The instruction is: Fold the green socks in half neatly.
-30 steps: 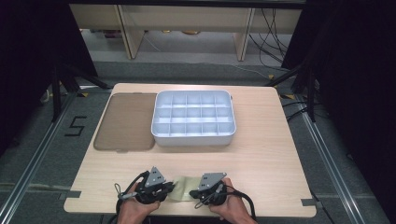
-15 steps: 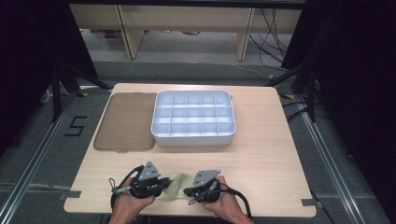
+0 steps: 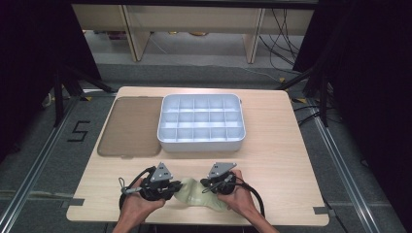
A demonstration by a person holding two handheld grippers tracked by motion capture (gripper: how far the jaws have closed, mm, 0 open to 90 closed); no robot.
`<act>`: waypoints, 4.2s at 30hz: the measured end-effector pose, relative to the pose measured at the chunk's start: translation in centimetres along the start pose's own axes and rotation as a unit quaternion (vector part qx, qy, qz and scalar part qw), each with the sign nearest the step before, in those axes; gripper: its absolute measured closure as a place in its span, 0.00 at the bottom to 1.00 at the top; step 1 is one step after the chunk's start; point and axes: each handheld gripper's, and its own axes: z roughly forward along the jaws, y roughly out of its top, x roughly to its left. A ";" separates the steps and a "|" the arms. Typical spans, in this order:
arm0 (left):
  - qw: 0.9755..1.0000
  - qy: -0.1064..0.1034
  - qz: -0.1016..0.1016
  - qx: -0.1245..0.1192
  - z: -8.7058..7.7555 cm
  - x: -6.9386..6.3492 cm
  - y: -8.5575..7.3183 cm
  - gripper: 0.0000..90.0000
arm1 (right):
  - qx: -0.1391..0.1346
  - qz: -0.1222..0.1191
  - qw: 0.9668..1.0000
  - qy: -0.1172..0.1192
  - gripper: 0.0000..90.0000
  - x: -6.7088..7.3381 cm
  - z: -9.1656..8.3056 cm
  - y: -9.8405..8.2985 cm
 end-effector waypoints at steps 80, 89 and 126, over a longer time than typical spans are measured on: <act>0.994 -0.094 0.045 0.017 8.8 -6.6 5.5 0.81 | -0.039 0.098 0.994 -0.020 0.98 -4.8 -9.2 -5.0; 0.993 -0.113 -0.009 -0.046 5.5 -5.3 5.9 0.68 | -0.059 0.099 0.993 -0.017 0.97 -4.7 -10.0 -4.7; 0.996 -0.072 0.032 0.048 7.0 -4.4 0.1 0.99 | 0.034 0.019 0.999 0.022 1.00 -0.1 -6.4 -4.0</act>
